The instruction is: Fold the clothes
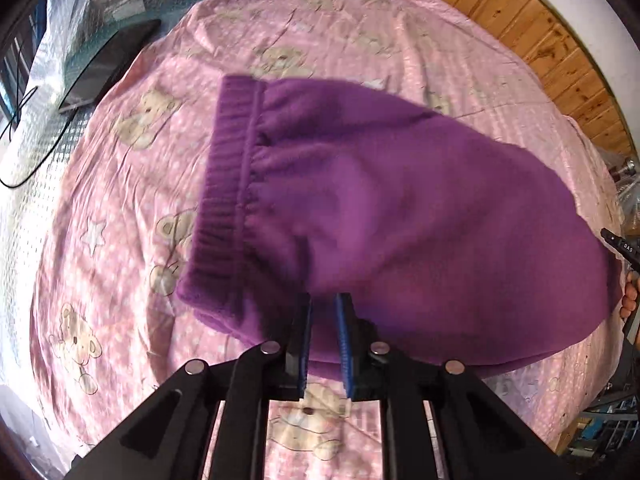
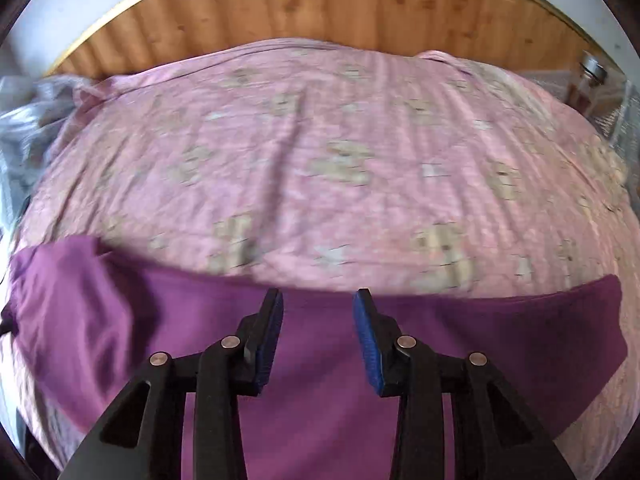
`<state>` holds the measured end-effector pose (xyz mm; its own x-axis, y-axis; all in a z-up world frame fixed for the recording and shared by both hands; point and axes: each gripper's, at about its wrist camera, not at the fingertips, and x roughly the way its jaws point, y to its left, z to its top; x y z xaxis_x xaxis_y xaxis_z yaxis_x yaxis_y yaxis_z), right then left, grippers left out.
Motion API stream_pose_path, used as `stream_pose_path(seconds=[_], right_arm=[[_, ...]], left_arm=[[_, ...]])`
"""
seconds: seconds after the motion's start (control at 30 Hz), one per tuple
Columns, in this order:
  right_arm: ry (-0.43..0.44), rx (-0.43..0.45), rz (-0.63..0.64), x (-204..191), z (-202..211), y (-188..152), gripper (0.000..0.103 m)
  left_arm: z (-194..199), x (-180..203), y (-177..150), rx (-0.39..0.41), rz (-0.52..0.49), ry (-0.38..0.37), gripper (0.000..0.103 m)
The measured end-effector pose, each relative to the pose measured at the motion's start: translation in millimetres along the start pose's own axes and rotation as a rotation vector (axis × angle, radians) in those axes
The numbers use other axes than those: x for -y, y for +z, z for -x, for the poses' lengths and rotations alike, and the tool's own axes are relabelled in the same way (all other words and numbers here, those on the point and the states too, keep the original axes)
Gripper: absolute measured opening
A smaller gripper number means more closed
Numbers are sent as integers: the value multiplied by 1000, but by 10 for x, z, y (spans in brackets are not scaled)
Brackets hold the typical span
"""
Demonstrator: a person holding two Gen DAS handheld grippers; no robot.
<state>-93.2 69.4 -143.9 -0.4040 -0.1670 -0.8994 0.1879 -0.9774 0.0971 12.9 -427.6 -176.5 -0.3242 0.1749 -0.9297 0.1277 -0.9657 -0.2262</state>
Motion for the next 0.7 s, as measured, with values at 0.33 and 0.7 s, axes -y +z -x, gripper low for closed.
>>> stream_pose_path(seconds=[0.33, 0.7], right_arm=[[-16, -66, 65, -728, -678, 206, 23], [133, -37, 290, -1885, 87, -625, 46]], left_arm=[[-247, -176, -176, -71, 73, -93, 4], [325, -995, -555, 82, 388, -203, 20]])
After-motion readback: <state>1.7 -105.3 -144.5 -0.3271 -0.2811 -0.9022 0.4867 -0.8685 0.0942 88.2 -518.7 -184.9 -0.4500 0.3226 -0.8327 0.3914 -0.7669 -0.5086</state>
